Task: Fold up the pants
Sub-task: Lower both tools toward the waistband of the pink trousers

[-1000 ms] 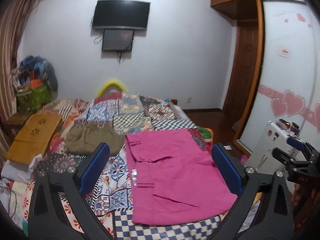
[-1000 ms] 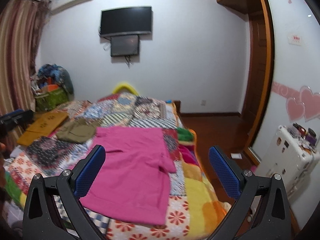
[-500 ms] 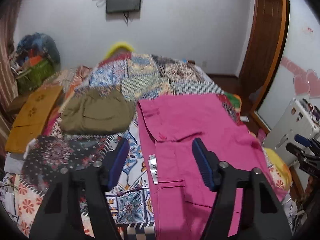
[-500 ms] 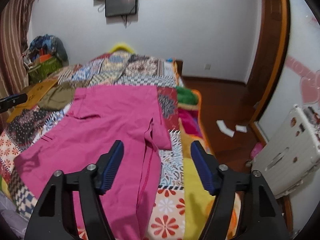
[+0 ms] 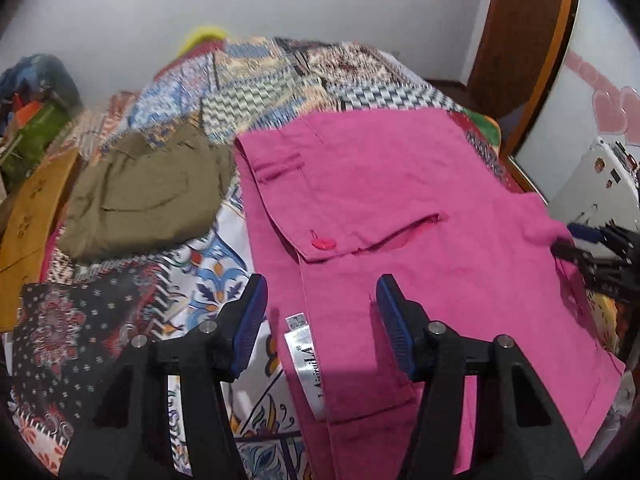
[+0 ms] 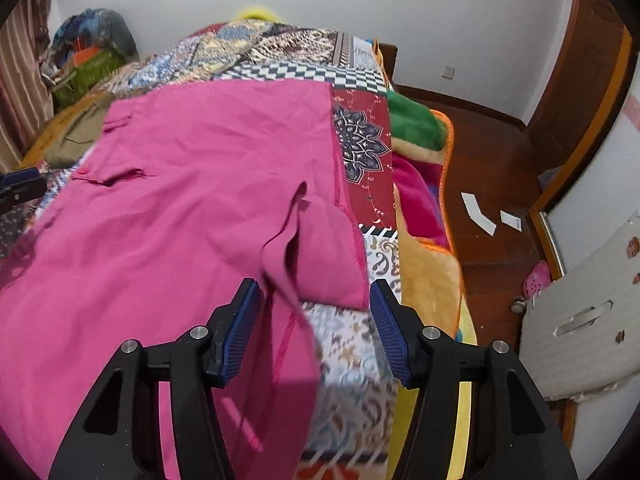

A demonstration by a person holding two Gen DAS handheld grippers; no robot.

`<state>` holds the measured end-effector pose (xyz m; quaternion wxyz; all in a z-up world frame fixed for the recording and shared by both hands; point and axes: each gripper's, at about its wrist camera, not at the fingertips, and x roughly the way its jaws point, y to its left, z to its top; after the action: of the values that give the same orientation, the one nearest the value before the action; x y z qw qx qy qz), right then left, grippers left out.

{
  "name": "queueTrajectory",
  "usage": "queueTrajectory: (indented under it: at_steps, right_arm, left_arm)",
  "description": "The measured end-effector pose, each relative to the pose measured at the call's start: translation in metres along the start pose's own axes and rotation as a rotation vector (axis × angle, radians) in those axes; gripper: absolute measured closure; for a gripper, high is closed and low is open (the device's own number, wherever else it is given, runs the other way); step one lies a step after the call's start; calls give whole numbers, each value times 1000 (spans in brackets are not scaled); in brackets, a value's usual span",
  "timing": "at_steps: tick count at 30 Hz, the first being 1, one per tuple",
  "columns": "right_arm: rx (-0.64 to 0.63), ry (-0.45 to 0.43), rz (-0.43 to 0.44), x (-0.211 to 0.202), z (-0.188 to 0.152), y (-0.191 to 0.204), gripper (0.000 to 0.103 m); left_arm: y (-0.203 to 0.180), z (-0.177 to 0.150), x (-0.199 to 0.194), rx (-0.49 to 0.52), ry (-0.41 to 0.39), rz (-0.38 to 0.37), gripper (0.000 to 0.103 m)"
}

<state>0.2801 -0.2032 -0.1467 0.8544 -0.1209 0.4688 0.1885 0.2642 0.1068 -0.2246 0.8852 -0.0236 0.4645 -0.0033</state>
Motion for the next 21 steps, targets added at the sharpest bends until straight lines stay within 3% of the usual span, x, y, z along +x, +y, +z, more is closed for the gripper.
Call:
queueTrajectory:
  at_steps: [4,7,13,21]
  right_arm:
    - [9,-1,-19,5,7,-7,49]
    - [69,-10,-10,5,8,-23,49]
    - [92,59,14,20,-8,-30,50]
    - [134,39,46,-13,-10,-42,49]
  left_arm:
    - [-5,-15,19,38,53,23,45]
    - [-2,-21,21,17,43,7,45]
    - [5,-23,24,-19,58,-31,43]
    - [7,-28,15,7,43,0,35]
